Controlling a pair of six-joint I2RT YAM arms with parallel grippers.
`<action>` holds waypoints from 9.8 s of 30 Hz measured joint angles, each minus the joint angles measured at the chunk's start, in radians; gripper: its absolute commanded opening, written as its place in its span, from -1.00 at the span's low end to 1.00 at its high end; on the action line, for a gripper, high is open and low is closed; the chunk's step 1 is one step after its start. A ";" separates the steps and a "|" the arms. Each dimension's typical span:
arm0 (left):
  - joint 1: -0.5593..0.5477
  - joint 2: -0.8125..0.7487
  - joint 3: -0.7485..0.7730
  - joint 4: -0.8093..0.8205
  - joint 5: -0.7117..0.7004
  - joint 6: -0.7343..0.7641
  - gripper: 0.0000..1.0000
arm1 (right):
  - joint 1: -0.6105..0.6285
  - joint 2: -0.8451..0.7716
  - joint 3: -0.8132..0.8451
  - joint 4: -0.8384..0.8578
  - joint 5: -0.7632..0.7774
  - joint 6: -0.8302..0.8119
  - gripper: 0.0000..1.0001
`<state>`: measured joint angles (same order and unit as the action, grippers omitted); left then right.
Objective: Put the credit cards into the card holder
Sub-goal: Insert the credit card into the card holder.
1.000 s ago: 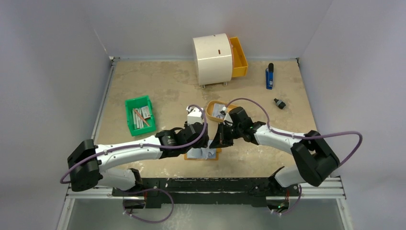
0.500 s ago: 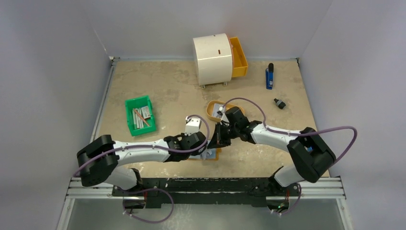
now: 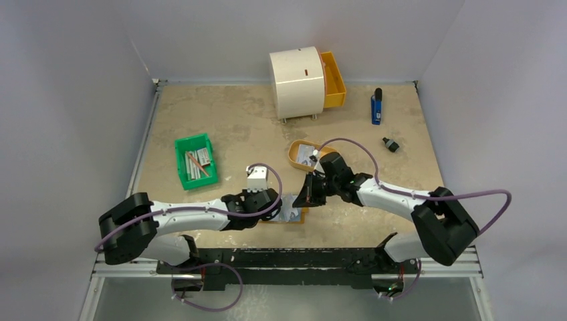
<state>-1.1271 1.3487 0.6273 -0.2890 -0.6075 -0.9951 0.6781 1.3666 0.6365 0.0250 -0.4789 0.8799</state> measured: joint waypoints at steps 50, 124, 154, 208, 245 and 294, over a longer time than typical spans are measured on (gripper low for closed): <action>0.001 -0.068 -0.111 -0.010 -0.073 -0.122 -0.91 | 0.029 0.088 -0.050 0.146 0.016 0.063 -1.00; 0.001 -0.035 -0.119 0.039 -0.053 -0.122 -0.95 | 0.070 0.225 -0.047 0.338 0.069 0.106 -1.00; 0.001 -0.034 -0.119 0.041 -0.053 -0.122 -0.96 | 0.067 0.041 -0.069 0.122 0.137 0.062 -1.00; 0.002 -0.033 -0.123 0.052 -0.053 -0.131 -0.97 | 0.067 0.169 -0.115 0.334 0.104 0.089 -1.00; 0.004 -0.021 -0.132 0.105 -0.053 -0.147 -0.97 | 0.092 0.201 -0.059 0.322 0.110 0.082 -0.99; 0.005 -0.080 -0.132 0.079 -0.029 -0.153 -0.26 | 0.129 0.141 0.066 0.019 0.082 -0.023 0.30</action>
<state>-1.1217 1.2690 0.4950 -0.2104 -0.6365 -1.1484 0.8070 1.5078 0.7029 0.0441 -0.3969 0.8574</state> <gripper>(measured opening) 0.257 0.571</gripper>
